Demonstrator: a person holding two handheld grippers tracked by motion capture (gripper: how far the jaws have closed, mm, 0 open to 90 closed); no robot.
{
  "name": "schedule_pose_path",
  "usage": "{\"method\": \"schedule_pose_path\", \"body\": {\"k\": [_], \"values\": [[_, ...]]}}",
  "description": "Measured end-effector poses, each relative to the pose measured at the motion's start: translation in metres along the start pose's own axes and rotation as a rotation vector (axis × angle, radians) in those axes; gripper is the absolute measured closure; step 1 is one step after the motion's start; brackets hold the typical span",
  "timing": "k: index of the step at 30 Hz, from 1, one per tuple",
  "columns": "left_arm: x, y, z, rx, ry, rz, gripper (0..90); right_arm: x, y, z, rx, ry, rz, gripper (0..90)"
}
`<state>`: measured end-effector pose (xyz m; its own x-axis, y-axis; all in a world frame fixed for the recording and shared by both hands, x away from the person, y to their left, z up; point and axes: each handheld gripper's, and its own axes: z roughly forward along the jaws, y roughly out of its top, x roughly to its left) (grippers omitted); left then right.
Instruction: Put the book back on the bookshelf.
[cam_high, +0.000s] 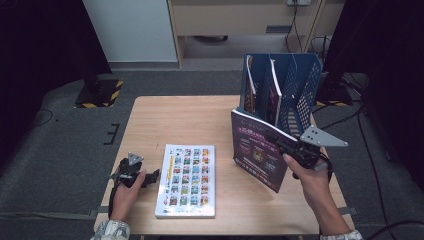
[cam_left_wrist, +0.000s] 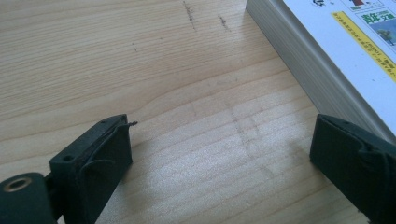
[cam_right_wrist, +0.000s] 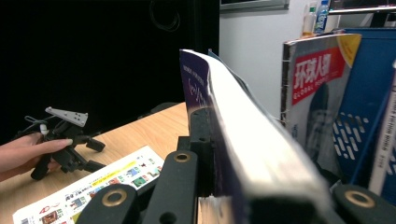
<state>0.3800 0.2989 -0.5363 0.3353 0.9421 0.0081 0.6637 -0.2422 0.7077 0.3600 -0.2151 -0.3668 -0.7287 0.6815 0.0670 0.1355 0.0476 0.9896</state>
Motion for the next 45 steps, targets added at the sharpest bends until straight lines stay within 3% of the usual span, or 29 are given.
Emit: {"method": "schedule_pose_path", "body": {"k": [10, 36, 45], "values": [[0.000, 0.000, 0.000, 0.000, 0.000, 0.000, 4.5, -0.005, -0.001, -0.019, -0.007, -0.012, 0.002, 84.0], [0.000, 0.000, 0.000, 0.001, 0.002, -0.001, 4.1, -0.027, -0.003, -0.065, -0.011, -0.097, 0.023, 84.0], [0.000, 0.000, 0.000, 0.001, 0.002, -0.001, 4.1, -0.027, 0.013, -0.081, -0.038, -0.101, 0.048, 84.1]]}}
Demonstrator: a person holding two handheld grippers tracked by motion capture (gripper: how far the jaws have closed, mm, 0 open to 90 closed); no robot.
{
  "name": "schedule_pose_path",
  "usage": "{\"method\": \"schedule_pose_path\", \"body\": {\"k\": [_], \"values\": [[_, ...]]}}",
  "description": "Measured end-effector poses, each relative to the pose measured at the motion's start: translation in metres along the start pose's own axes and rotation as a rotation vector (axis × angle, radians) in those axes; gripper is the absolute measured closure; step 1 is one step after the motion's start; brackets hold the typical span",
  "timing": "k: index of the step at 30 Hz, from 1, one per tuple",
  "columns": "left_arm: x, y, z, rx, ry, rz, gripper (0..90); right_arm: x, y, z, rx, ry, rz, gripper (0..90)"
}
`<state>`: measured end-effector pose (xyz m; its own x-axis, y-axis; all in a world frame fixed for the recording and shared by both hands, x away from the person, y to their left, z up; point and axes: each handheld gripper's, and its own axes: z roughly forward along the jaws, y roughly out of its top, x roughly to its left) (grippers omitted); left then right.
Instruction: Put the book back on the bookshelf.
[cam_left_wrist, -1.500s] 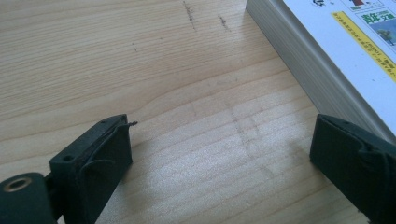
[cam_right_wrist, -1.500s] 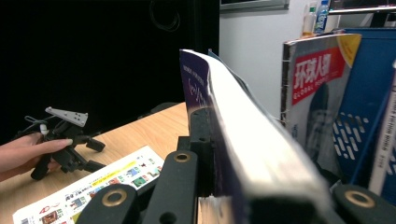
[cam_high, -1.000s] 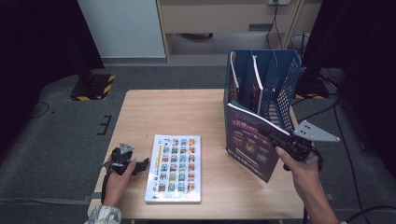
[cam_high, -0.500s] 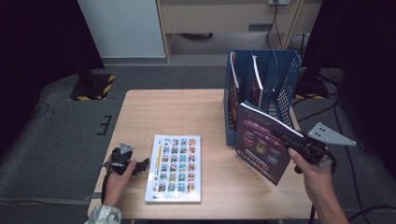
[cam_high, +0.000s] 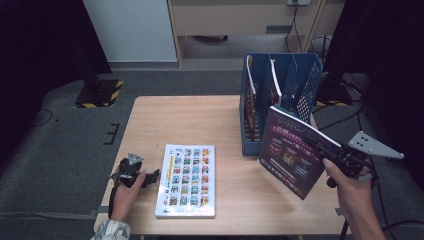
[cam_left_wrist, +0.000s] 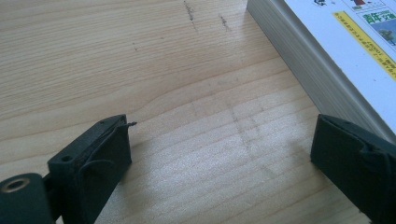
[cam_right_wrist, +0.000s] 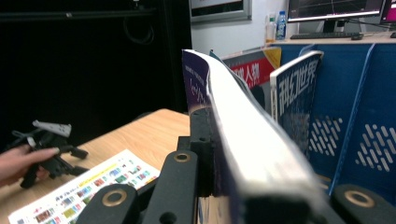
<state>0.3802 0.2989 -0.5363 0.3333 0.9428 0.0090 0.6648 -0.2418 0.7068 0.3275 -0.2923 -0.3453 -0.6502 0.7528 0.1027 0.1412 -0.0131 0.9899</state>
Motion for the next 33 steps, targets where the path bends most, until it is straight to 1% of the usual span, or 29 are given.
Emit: {"method": "schedule_pose_path", "body": {"k": [4, 6, 7, 12, 15, 16, 17, 21, 22, 23, 24, 26, 28, 29, 33], "values": [[0.000, 0.000, 0.000, 0.000, 0.000, 0.000, 4.1, 0.000, 0.013, -0.003, -0.014, 0.005, 0.011, 84.1], [0.000, 0.000, 0.000, 0.000, 0.000, 0.000, 4.1, -0.001, 0.018, -0.003, -0.020, 0.001, 0.026, 84.1], [0.000, 0.000, 0.000, 0.000, 0.000, 0.000, 4.1, -0.002, 0.021, -0.002, -0.022, -0.002, 0.026, 84.1], [0.000, 0.000, 0.000, 0.000, 0.000, 0.000, 4.0, -0.006, 0.037, 0.000, -0.021, -0.032, 0.053, 84.1], [0.000, 0.000, 0.000, 0.000, 0.000, 0.000, 3.9, -0.007, 0.046, 0.002, -0.024, -0.046, 0.054, 84.0], [0.000, 0.000, 0.000, 0.000, 0.000, 0.000, 3.9, -0.007, 0.046, 0.002, -0.024, -0.046, 0.054, 84.0], [0.000, 0.000, 0.000, 0.000, 0.000, 0.000, 4.0, -0.007, 0.054, 0.002, -0.027, -0.059, 0.055, 84.1], [0.000, 0.000, 0.000, 0.000, 0.000, 0.000, 4.0, -0.007, 0.064, 0.004, -0.016, -0.085, 0.036, 84.1], [0.000, 0.000, 0.000, 0.000, 0.000, 0.000, 4.0, -0.007, 0.064, 0.004, -0.016, -0.085, 0.036, 84.1], [0.000, 0.000, 0.000, 0.000, 0.000, 0.000, 4.0, -0.007, 0.068, 0.004, -0.003, -0.104, 0.030, 84.1], [0.000, 0.000, 0.000, 0.000, 0.000, 0.000, 4.0, -0.007, 0.068, 0.004, -0.003, -0.104, 0.030, 84.1], [0.000, 0.000, 0.000, 0.000, 0.000, 0.000, 4.0, -0.009, 0.070, 0.005, 0.010, -0.126, 0.014, 84.1], [0.000, 0.000, 0.000, 0.000, 0.000, 0.000, 4.0, -0.010, 0.070, 0.004, 0.014, -0.134, 0.015, 84.1], [0.000, 0.000, 0.000, 0.000, 0.000, 0.000, 4.0, -0.013, 0.071, 0.004, 0.019, -0.152, 0.013, 84.1], [0.000, 0.000, 0.000, 0.000, 0.000, 0.000, 3.9, -0.020, 0.074, 0.004, 0.028, -0.191, 0.010, 84.1]]}}
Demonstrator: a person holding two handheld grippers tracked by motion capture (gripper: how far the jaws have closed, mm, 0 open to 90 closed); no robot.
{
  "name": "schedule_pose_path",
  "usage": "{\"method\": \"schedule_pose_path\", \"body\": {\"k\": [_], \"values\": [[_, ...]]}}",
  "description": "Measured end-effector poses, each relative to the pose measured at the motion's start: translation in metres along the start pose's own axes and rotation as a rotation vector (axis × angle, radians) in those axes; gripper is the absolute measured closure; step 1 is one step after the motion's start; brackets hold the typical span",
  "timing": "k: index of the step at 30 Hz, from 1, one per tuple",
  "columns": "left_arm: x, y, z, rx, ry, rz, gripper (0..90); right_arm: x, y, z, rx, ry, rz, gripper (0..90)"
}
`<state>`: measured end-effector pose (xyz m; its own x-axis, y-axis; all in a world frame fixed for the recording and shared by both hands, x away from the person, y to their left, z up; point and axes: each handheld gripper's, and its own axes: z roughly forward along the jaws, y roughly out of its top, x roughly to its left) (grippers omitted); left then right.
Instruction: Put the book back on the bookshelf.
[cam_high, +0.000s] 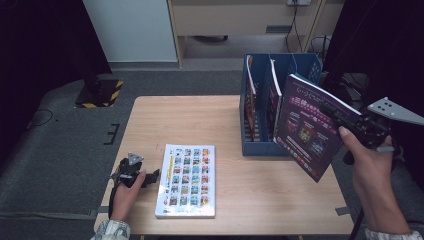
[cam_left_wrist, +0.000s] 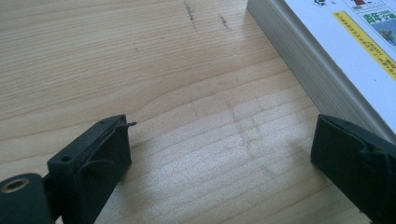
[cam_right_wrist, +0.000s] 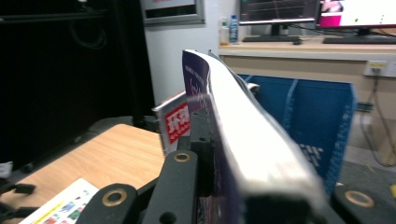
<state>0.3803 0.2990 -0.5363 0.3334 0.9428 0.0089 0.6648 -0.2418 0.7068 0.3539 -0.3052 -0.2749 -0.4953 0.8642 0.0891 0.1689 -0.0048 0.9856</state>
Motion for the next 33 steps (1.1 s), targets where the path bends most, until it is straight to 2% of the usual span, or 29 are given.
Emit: {"method": "schedule_pose_path", "body": {"k": [5, 13, 14, 15, 16, 27, 33], "values": [[0.000, 0.000, 0.000, 0.000, 0.000, 0.000, 3.9, -0.003, 0.004, 0.004, 0.008, -0.041, -0.011, 84.0], [0.000, 0.000, 0.000, 0.000, 0.000, 0.000, 4.0, 0.001, 0.012, 0.020, 0.019, -0.093, -0.052, 84.1], [0.000, 0.000, 0.000, 0.000, 0.000, 0.000, 4.0, 0.002, 0.013, 0.026, 0.027, -0.115, -0.071, 84.0], [0.000, 0.000, 0.000, 0.000, 0.000, 0.000, 3.9, 0.002, 0.013, 0.026, 0.027, -0.115, -0.071, 84.0], [0.000, 0.000, 0.000, 0.000, 0.000, 0.000, 3.9, 0.002, 0.013, 0.031, 0.029, -0.134, -0.074, 84.0], [0.000, 0.000, 0.000, 0.000, 0.000, 0.000, 3.9, -0.005, 0.010, 0.055, 0.016, -0.182, -0.051, 84.0], [0.000, 0.000, 0.000, 0.000, 0.000, 0.000, 3.9, -0.009, 0.005, 0.070, -0.009, -0.201, -0.020, 84.0]]}}
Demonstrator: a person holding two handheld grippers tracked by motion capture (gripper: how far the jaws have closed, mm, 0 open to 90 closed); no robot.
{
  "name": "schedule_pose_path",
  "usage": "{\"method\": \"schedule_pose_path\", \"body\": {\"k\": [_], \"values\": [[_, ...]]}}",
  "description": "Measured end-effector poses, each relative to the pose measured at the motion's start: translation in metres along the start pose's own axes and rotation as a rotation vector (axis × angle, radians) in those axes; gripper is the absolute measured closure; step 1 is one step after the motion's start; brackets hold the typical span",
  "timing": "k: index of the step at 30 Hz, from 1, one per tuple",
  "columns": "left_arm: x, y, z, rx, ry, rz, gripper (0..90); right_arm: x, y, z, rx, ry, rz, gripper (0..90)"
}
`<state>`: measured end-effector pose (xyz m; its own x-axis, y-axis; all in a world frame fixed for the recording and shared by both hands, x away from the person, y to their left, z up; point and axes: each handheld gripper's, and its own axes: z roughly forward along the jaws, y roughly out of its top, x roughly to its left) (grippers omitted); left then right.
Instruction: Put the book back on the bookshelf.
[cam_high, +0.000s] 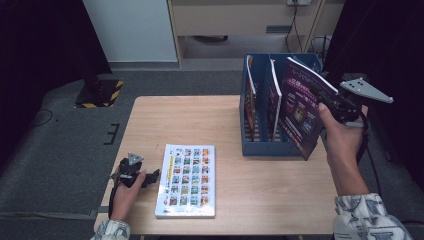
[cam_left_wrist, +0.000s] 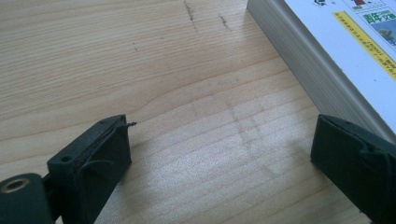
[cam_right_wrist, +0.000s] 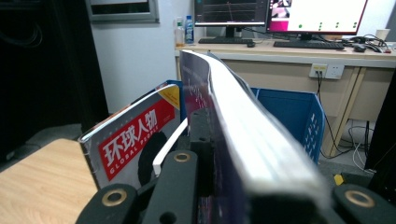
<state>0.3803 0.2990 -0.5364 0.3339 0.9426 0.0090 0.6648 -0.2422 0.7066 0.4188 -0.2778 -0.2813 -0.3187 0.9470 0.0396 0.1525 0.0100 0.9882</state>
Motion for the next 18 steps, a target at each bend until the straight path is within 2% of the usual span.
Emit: {"method": "schedule_pose_path", "body": {"k": [18], "values": [[0.000, 0.000, 0.000, 0.000, 0.000, 0.000, 3.9, 0.003, 0.003, 0.026, -0.015, -0.033, 0.022, 84.0]]}}
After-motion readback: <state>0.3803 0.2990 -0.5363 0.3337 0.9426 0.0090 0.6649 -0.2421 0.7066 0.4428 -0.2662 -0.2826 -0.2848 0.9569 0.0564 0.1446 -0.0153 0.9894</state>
